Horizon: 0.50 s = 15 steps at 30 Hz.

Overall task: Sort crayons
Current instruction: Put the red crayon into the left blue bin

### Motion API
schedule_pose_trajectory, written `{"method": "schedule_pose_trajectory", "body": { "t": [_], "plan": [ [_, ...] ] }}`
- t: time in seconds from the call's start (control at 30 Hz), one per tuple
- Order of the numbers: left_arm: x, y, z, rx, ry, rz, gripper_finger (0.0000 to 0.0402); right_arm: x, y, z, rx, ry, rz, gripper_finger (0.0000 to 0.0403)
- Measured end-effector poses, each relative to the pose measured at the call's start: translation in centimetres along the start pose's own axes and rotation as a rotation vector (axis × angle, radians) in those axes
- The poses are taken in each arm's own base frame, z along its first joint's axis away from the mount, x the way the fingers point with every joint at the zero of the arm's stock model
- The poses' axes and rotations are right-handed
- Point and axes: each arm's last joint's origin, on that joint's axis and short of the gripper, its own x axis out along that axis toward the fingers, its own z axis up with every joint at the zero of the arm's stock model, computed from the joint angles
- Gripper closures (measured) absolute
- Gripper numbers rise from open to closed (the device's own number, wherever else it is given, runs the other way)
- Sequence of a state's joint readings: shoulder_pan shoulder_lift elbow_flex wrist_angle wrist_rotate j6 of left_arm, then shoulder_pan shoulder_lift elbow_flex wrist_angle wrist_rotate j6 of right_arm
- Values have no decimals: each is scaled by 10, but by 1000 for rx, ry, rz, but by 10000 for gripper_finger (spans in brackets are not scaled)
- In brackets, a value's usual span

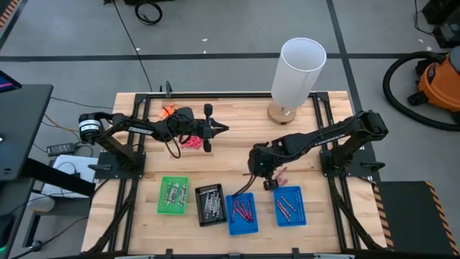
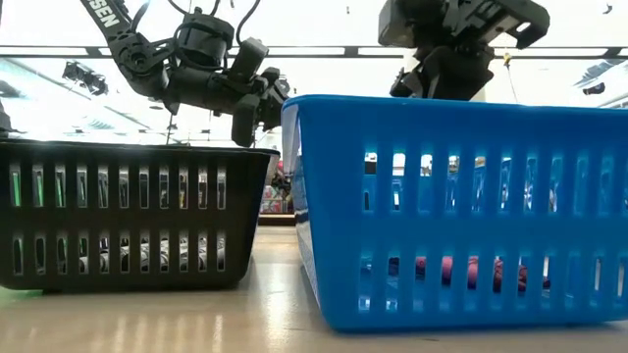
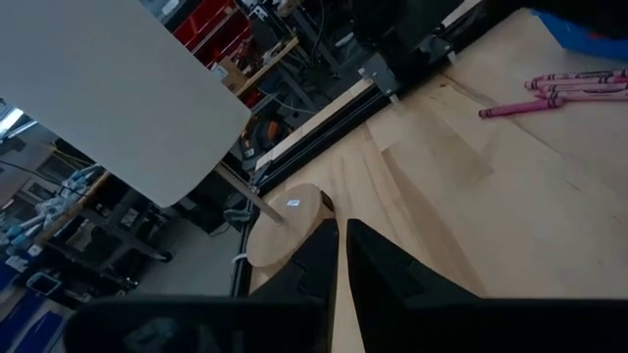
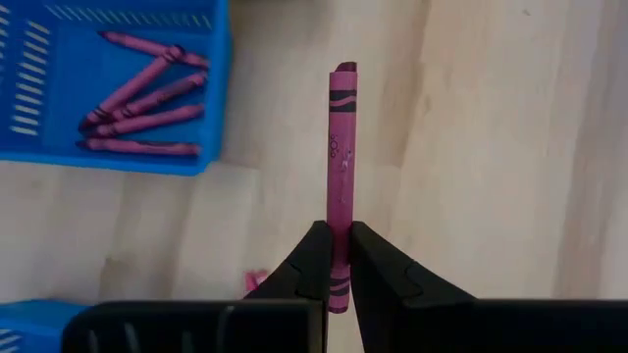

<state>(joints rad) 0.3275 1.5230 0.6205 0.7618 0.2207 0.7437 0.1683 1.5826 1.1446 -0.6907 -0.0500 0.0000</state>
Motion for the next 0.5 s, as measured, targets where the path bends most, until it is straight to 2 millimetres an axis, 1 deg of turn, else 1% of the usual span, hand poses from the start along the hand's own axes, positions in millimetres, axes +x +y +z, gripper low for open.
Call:
{"method": "schedule_pose_trajectory", "body": {
  "t": [0.23, 0.37, 0.5],
  "plan": [
    [0, 1, 1, 0, -10, 10, 367, 0, 4, 8, 45, -84, 87, 368],
    [0, 1, 1, -75, -10, 8, 367, -2, 8, 17, 65, -164, 183, 368],
    [0, -1, 3, -157, -18, 5, 367, -1, 17, 23, 39, -242, 217, 368]
  ]
}}
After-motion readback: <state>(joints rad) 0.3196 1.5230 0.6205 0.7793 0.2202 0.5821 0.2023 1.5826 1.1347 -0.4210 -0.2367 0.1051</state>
